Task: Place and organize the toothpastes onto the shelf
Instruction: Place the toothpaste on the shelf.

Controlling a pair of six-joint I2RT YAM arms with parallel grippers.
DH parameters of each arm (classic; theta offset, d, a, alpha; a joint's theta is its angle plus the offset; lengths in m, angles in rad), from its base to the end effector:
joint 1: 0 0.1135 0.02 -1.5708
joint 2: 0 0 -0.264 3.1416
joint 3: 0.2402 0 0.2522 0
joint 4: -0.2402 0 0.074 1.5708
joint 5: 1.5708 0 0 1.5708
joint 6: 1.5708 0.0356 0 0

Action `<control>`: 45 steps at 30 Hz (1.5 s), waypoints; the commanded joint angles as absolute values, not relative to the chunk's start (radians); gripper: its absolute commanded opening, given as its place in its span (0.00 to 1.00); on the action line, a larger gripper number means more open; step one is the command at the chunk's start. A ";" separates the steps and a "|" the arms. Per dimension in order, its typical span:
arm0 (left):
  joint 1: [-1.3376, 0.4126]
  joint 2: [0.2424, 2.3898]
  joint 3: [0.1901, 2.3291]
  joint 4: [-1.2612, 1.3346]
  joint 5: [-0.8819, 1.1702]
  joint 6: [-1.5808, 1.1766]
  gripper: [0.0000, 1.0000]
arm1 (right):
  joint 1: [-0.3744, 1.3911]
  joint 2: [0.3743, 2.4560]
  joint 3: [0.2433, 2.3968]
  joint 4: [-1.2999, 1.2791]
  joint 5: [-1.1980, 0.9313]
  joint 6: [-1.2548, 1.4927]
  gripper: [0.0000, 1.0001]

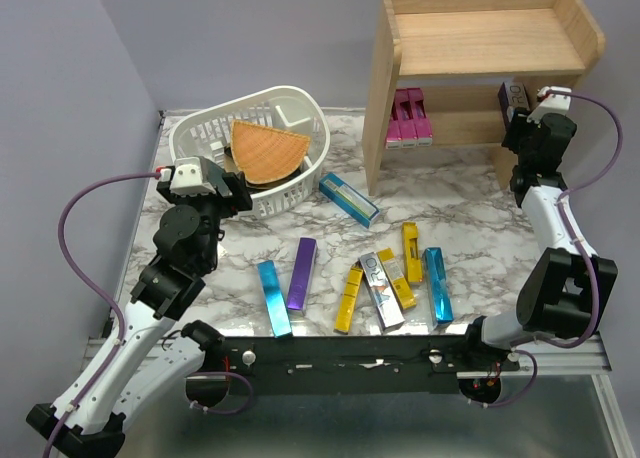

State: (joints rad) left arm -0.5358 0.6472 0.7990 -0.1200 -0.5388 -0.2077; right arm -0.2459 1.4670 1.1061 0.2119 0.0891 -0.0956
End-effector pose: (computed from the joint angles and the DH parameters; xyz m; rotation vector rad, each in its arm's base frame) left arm 0.1357 -0.0593 0.3724 -0.1753 1.5361 -0.1751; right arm 0.3399 -0.0886 0.3295 0.1960 1.7192 -0.3290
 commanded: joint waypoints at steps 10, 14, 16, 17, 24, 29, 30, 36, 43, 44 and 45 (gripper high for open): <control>-0.532 0.638 0.782 -0.089 -0.571 -0.190 0.99 | -0.264 1.457 1.114 0.304 0.374 -0.084 0.67; -0.532 0.637 0.782 -0.089 -0.571 -0.190 0.99 | -0.264 1.466 1.124 0.285 0.367 -0.072 0.67; -0.532 0.637 0.784 -0.087 -0.571 -0.189 0.99 | -0.264 1.476 1.123 0.276 0.367 -0.060 0.73; -0.532 0.637 0.782 -0.089 -0.572 -0.189 0.99 | -0.264 1.476 1.123 0.275 0.361 -0.055 0.75; -0.531 0.638 0.781 -0.086 -0.572 -0.189 0.99 | -0.264 1.479 1.117 0.268 0.382 -0.021 0.79; -0.531 0.637 0.781 -0.087 -0.572 -0.187 0.99 | -0.264 1.474 1.106 0.271 0.432 0.033 0.79; -0.531 0.635 0.781 -0.087 -0.574 -0.187 0.99 | -0.264 1.476 1.101 0.272 0.440 0.040 0.79; -0.531 0.637 0.779 -0.086 -0.575 -0.187 0.99 | -0.262 1.451 1.069 0.290 0.419 0.066 0.81; -0.529 0.635 0.779 -0.086 -0.574 -0.187 0.99 | -0.262 1.379 1.051 0.284 0.361 0.074 0.92; -0.529 0.634 0.779 -0.086 -0.574 -0.187 0.99 | -0.262 1.371 1.051 0.282 0.351 0.074 0.92; -0.529 0.634 0.779 -0.086 -0.574 -0.187 0.99 | -0.262 1.364 1.052 0.281 0.348 0.075 0.93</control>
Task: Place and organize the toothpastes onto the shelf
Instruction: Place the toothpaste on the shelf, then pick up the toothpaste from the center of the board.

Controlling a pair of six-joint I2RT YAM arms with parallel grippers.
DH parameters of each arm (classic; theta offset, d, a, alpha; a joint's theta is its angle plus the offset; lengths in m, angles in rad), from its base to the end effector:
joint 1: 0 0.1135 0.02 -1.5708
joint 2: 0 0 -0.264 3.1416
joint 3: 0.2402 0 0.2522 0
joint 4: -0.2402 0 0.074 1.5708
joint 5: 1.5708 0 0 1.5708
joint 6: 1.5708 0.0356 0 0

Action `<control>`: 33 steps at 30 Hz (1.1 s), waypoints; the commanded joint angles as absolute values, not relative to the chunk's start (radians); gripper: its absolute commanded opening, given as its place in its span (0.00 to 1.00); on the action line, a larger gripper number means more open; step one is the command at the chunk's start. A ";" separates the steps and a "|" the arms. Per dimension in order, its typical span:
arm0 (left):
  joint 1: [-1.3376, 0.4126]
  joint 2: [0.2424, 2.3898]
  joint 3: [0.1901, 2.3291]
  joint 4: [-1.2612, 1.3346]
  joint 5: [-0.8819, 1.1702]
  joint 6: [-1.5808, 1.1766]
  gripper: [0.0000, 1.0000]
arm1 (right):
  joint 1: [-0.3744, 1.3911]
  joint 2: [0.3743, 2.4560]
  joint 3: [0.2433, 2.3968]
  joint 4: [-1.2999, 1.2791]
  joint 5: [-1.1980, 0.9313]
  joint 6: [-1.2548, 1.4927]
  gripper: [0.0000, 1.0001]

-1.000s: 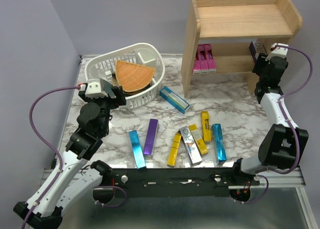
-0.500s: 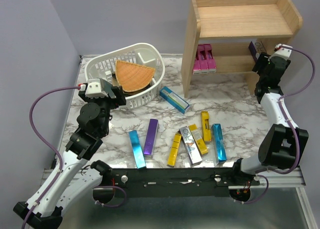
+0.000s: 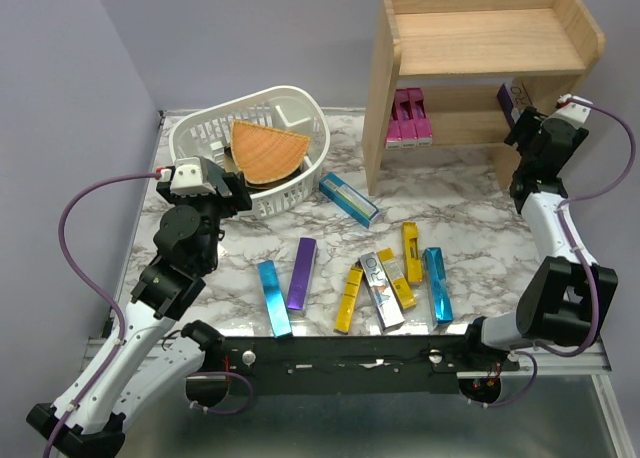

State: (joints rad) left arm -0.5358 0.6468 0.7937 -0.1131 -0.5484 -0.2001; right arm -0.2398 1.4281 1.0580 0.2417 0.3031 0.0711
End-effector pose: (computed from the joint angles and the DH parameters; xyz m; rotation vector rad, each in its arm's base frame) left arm 0.1360 -0.0592 0.3713 -0.1776 1.5339 -0.1625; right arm 0.3274 -0.0910 0.3283 0.4866 1.6372 -0.3830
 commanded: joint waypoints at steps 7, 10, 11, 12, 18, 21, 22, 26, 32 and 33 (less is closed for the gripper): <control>-0.529 0.630 0.779 -0.086 -0.574 -0.186 0.99 | -0.262 1.278 1.075 0.200 0.310 0.120 1.00; -0.528 0.630 0.781 -0.087 -0.574 -0.186 0.99 | -0.261 1.220 1.080 0.111 0.292 0.175 1.00; -0.528 0.627 0.781 -0.087 -0.572 -0.187 0.99 | -0.258 1.197 1.071 0.091 0.266 0.217 1.00; -0.528 0.624 0.781 -0.087 -0.571 -0.187 0.99 | -0.255 1.156 1.060 0.075 0.249 0.242 1.00; -0.528 0.621 0.785 -0.092 -0.557 -0.193 0.99 | -0.141 1.011 0.931 -0.072 0.198 0.386 1.00; -0.528 0.620 0.790 -0.098 -0.548 -0.202 0.99 | -0.017 0.928 0.811 -0.069 0.198 0.420 1.00; -0.528 0.620 0.792 -0.103 -0.542 -0.204 0.99 | 0.000 0.911 0.780 -0.075 0.205 0.432 1.00; -0.528 0.614 0.793 -0.106 -0.535 -0.210 0.99 | 0.152 0.781 0.612 -0.081 0.199 0.520 1.00; -0.528 0.621 0.801 -0.120 -0.506 -0.222 0.99 | 0.316 0.695 0.440 -0.101 0.117 0.593 1.00; -0.528 0.624 0.804 -0.126 -0.497 -0.232 0.99 | 0.343 0.690 0.430 -0.109 0.104 0.601 1.00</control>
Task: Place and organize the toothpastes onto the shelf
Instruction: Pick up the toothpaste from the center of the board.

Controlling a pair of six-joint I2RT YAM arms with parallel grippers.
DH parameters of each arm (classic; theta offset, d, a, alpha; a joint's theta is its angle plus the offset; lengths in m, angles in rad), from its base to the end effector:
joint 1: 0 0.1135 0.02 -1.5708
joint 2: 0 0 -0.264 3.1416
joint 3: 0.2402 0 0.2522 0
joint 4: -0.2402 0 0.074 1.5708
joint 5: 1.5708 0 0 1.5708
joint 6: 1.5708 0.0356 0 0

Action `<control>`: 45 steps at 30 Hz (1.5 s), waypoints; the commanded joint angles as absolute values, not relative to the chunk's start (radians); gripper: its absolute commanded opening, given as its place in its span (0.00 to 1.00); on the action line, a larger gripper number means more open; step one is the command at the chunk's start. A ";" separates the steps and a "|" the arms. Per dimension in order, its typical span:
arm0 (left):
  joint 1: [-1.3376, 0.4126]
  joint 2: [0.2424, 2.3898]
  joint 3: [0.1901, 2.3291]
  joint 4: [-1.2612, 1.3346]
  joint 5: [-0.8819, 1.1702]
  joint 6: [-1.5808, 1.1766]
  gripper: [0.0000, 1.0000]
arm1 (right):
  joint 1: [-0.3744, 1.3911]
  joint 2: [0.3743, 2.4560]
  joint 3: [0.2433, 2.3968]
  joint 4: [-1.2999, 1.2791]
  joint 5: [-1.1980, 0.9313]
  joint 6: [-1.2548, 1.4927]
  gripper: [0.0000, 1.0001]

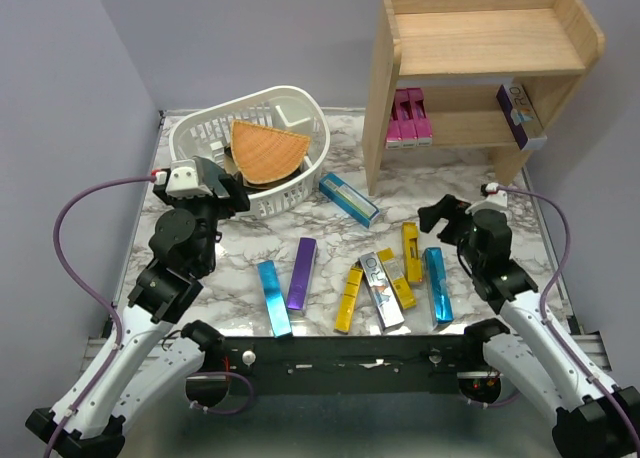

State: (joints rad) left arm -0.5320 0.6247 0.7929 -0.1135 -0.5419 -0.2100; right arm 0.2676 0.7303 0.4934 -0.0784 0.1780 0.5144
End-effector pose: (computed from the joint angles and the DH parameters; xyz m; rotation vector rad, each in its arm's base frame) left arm 0.1314 -0.0560 0.3738 -0.1894 1.5149 -0.1817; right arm 0.1745 0.0413 0.2566 0.3548 1.8641 0.3675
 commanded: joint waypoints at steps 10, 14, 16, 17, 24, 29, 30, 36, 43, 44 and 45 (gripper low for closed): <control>-0.528 0.773 0.854 -0.314 -0.263 -0.339 0.99 | 0.468 0.693 0.345 -0.142 -0.021 0.592 0.99; -0.528 0.870 0.854 -0.360 -0.121 -0.417 0.99 | 0.508 0.675 0.354 -0.208 -0.052 0.580 0.98; -0.529 0.920 0.856 -0.370 -0.078 -0.455 0.99 | 0.535 0.661 0.379 -0.274 -0.058 0.574 0.96; -0.529 0.934 0.857 -0.371 -0.043 -0.462 0.99 | 0.546 0.654 0.388 -0.303 -0.057 0.572 0.95; -0.529 0.986 0.877 -0.414 -0.098 -0.442 0.99 | 0.710 0.614 0.457 -0.561 -0.048 0.663 0.92; -0.529 0.962 0.873 -0.436 -0.170 -0.408 0.99 | 0.874 0.682 0.506 -0.710 -0.020 0.768 0.92; -0.529 0.957 0.871 -0.437 -0.178 -0.405 0.99 | 0.931 0.695 0.529 -0.736 0.033 0.781 0.92; -0.529 0.933 0.858 -0.448 -0.215 -0.388 0.99 | 1.044 0.764 0.549 -0.841 0.098 0.842 0.92; -0.529 0.916 0.851 -0.457 -0.248 -0.373 0.99 | 1.112 0.850 0.512 -0.717 0.153 0.858 0.91; -0.529 0.916 0.851 -0.457 -0.250 -0.373 0.99 | 1.117 0.867 0.509 -0.689 0.150 0.851 0.90; -0.529 0.916 0.851 -0.457 -0.255 -0.370 0.99 | 1.124 0.888 0.508 -0.663 0.146 0.838 0.90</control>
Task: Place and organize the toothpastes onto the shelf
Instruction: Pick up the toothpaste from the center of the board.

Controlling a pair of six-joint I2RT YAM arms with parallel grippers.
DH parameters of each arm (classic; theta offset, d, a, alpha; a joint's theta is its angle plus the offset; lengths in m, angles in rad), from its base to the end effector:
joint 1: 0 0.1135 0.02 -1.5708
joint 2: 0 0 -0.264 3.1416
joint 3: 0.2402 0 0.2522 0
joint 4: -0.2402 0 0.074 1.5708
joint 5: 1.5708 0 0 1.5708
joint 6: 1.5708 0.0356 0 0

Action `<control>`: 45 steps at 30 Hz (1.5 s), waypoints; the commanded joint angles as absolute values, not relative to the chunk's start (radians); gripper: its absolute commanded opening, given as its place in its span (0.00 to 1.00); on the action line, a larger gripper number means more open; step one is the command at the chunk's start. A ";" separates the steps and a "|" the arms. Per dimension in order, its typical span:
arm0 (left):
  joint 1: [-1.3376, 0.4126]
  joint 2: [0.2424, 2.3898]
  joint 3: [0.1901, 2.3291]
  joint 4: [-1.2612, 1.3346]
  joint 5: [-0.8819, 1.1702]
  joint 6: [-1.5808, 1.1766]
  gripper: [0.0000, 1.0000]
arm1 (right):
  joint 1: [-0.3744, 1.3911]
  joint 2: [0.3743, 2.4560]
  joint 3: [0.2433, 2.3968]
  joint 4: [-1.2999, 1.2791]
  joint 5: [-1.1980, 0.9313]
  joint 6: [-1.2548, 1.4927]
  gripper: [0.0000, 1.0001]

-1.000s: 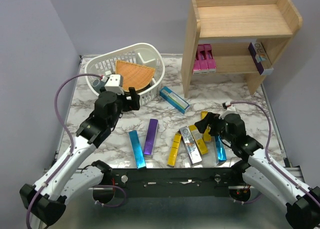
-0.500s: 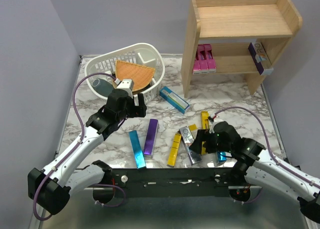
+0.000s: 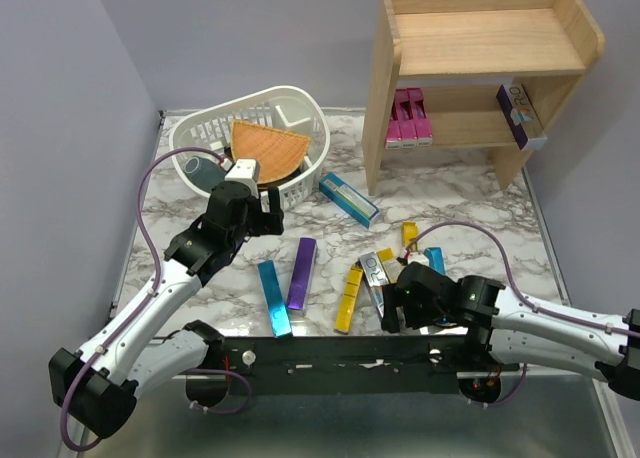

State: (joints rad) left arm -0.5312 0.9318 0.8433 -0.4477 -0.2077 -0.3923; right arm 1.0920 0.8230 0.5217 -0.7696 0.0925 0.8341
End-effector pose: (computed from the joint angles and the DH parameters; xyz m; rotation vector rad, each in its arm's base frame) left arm 0.1808 -0.0977 0.3079 0.0216 2.1122 -0.3378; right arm 0.0696 0.1269 0.1956 -0.3200 2.7196 0.5015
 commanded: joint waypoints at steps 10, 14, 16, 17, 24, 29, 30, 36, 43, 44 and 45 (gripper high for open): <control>-0.525 0.900 0.848 -0.462 -0.287 -0.368 0.99 | 1.212 1.140 0.571 -0.574 0.317 0.816 0.86; -0.522 0.899 0.847 -0.462 -0.290 -0.367 0.99 | 1.226 1.187 0.591 -0.563 0.350 0.808 0.75; -0.519 0.897 0.848 -0.462 -0.290 -0.367 0.99 | 1.232 1.219 0.598 -0.569 0.359 0.810 0.71; -0.517 0.899 0.848 -0.462 -0.291 -0.367 0.99 | 1.236 1.227 0.613 -0.577 0.364 0.814 0.65; -0.509 0.896 0.848 -0.462 -0.293 -0.365 0.99 | 1.273 1.161 0.682 -0.669 0.391 0.822 0.46; -0.503 0.891 0.851 -0.459 -0.288 -0.362 0.99 | 1.273 1.078 0.774 -0.790 0.425 0.807 0.42; -0.502 0.891 0.853 -0.459 -0.288 -0.361 0.99 | 1.272 1.071 0.797 -0.819 0.443 0.804 0.42; -0.499 0.907 0.920 -0.454 -0.256 -0.365 0.99 | 1.125 1.040 0.917 -0.916 0.477 0.662 0.42; -0.499 0.977 1.170 -0.517 -0.279 -0.342 0.99 | 0.879 0.950 1.038 -0.942 0.465 0.479 0.41; -0.499 0.986 1.225 -0.523 -0.287 -0.341 0.99 | 0.852 0.939 1.052 -0.946 0.471 0.462 0.41; -0.499 0.994 1.251 -0.523 -0.313 -0.347 0.99 | 0.794 0.936 1.066 -0.953 0.471 0.440 0.41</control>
State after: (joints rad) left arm -0.5037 0.9653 1.1099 -0.5060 -0.2600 -0.3626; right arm 0.9154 0.9794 0.9714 -0.9161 0.4213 0.5735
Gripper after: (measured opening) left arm 0.991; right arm 0.586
